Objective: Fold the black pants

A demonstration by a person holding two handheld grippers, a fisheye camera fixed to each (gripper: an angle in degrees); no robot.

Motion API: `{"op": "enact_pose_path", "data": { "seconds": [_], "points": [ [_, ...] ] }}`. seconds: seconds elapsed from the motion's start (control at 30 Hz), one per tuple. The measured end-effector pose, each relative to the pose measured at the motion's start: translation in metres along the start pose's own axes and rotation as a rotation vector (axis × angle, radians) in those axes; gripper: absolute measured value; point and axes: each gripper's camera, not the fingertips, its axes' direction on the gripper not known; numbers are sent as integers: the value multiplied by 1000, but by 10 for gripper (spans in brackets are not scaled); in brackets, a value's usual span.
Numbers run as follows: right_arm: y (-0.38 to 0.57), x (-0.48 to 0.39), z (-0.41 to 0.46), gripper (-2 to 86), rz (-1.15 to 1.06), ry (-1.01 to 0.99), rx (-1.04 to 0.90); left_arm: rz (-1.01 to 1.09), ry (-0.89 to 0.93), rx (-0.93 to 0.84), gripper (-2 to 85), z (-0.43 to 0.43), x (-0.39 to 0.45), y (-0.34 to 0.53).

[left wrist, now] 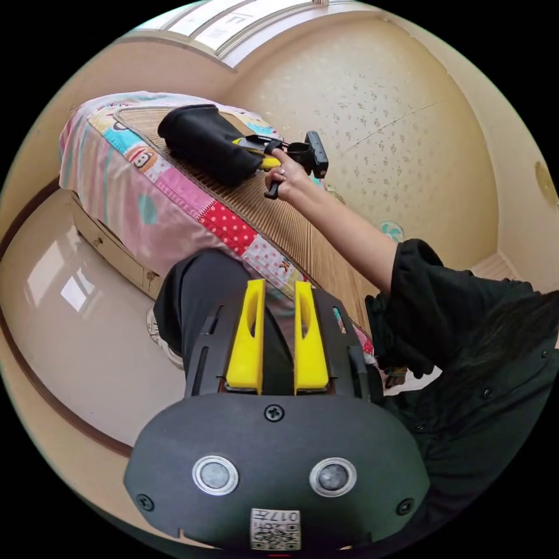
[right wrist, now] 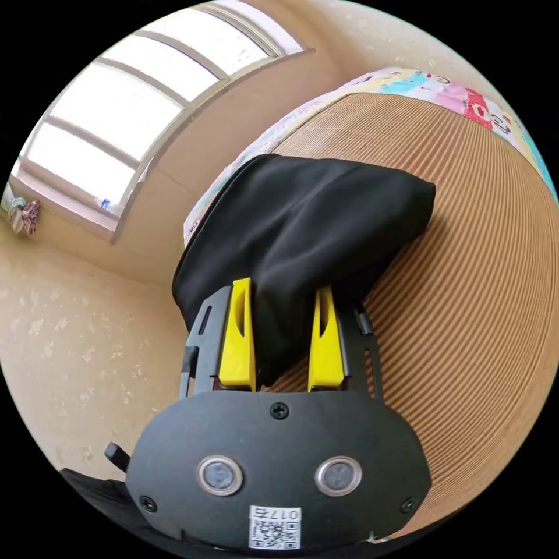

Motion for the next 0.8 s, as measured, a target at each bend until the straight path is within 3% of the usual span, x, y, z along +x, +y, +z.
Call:
{"op": "enact_pose_path", "data": {
  "seconds": [0.1, 0.17, 0.3, 0.43, 0.7, 0.8],
  "points": [
    [16, -24, -19, 134, -13, -272, 162, 46, -89, -12, 109, 4, 4, -12],
    [45, -22, -41, 153, -36, -223, 214, 83, -153, -1, 116, 13, 9, -21],
    [144, 38, -108, 207, -72, 182, 310, 212, -172, -34, 156, 69, 31, -64],
    [236, 116, -176, 245, 86, 600, 315, 351, -129, -83, 198, 147, 76, -111],
    [313, 199, -224, 296, 467, 933, 301, 407, -374, -145, 267, 325, 162, -168],
    [318, 216, -220, 320, 566, 926, 308, 375, -437, -214, 269, 362, 154, -166]
  ]
}}
